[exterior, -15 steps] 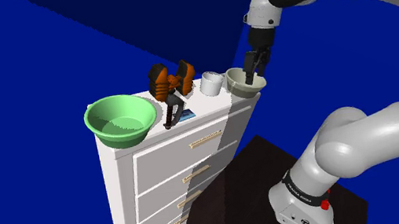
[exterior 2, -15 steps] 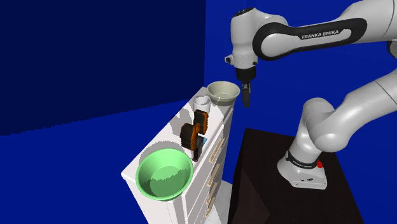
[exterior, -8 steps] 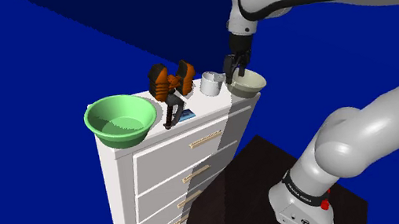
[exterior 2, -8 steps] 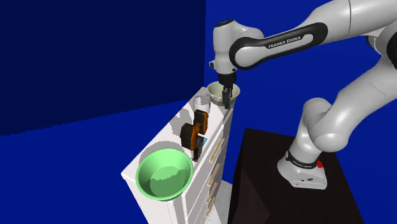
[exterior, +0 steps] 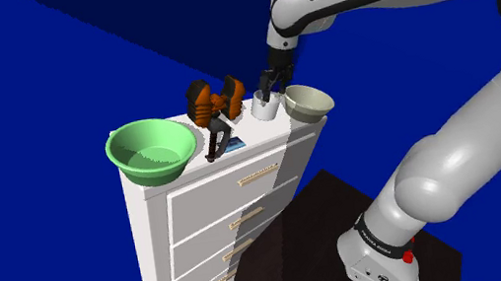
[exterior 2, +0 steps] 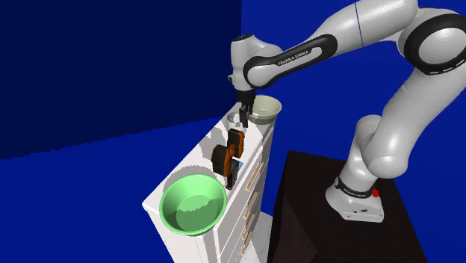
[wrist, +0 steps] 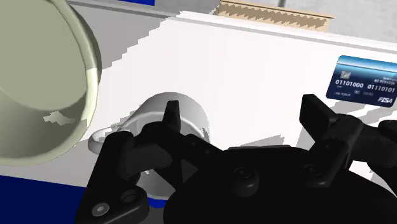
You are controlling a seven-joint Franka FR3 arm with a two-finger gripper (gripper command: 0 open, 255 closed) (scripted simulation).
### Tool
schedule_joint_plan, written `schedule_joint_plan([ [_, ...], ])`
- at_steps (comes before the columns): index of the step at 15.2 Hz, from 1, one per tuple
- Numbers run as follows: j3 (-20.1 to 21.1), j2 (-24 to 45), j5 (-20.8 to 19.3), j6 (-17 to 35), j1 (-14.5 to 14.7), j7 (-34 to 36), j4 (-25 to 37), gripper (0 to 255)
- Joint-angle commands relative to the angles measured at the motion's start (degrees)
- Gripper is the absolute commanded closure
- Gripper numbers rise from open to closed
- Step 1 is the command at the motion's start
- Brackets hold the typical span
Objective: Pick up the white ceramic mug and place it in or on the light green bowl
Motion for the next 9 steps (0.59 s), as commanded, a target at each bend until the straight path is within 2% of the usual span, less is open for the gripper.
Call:
schedule_joint_plan([
  [1,-0.4,4.3,0.5,2.3,-0.1,-0.5,3.1,0],
  [5,-1.0,12.2,1.7,5.6,-0.6,-1.5,9.2,0],
  [9,-1.1,13.4,1.8,8.6,-0.7,-1.7,7.5,0],
])
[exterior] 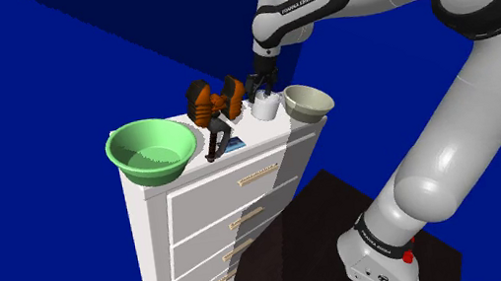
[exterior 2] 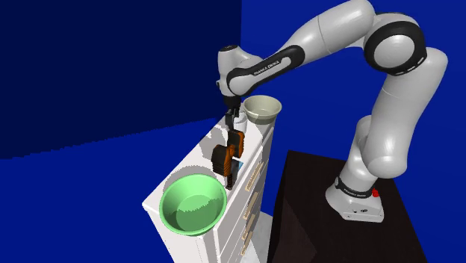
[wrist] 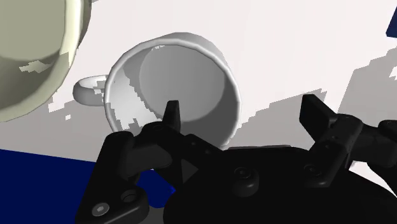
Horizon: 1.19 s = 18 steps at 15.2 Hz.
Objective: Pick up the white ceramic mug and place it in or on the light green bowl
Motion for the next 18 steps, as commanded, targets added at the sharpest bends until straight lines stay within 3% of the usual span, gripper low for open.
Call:
schedule_joint_plan([
  [1,-0.1,0.7,0.1,1.5,-0.1,-0.1,-0.7,0],
  [12,-0.1,1.6,0.2,3.4,-0.2,-0.2,-1.7,0],
  [13,-0.1,1.6,0.2,3.4,-0.2,-0.2,-1.7,255],
  [18,-0.1,1.6,0.2,3.4,-0.2,-0.2,-1.7,255],
])
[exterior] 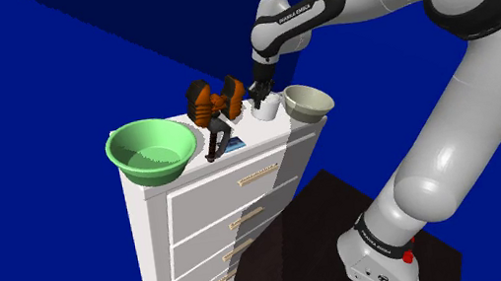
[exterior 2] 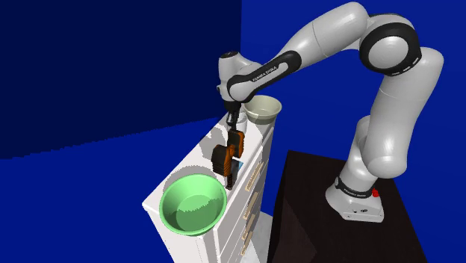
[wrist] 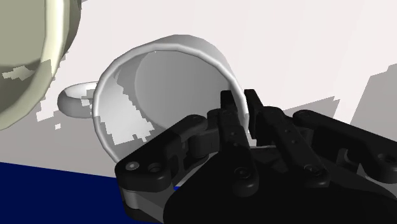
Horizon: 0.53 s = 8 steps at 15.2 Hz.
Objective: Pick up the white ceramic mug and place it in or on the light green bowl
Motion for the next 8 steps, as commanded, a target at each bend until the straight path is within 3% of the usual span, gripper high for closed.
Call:
schedule_joint_plan([
  [1,0.0,0.0,0.0,0.0,0.0,0.0,0.0,255],
  [8,0.0,-1.5,-0.2,-2.9,0.1,0.0,1.4,255],
])
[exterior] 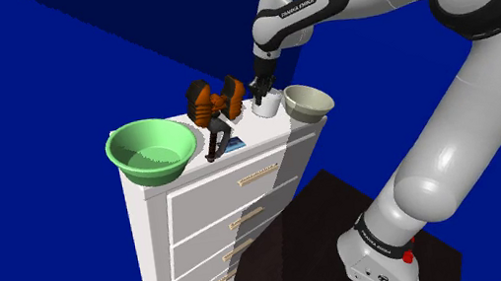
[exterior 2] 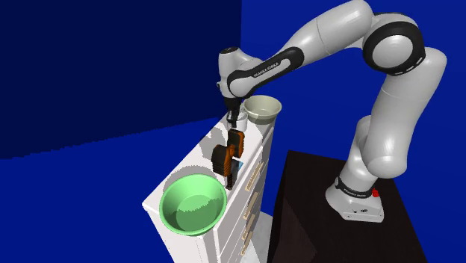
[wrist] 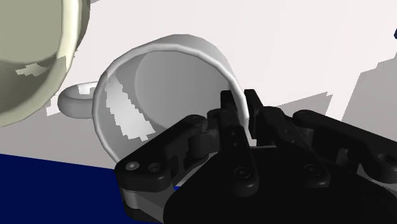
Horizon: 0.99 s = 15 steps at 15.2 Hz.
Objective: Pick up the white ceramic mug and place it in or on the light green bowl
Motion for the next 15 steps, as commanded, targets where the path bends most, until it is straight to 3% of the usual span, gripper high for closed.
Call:
schedule_joint_plan([
  [1,0.0,-0.6,-0.1,-1.5,0.0,0.0,0.9,255],
  [15,0.1,-4.4,-0.5,-11.9,0.2,0.0,7.5,255],
])
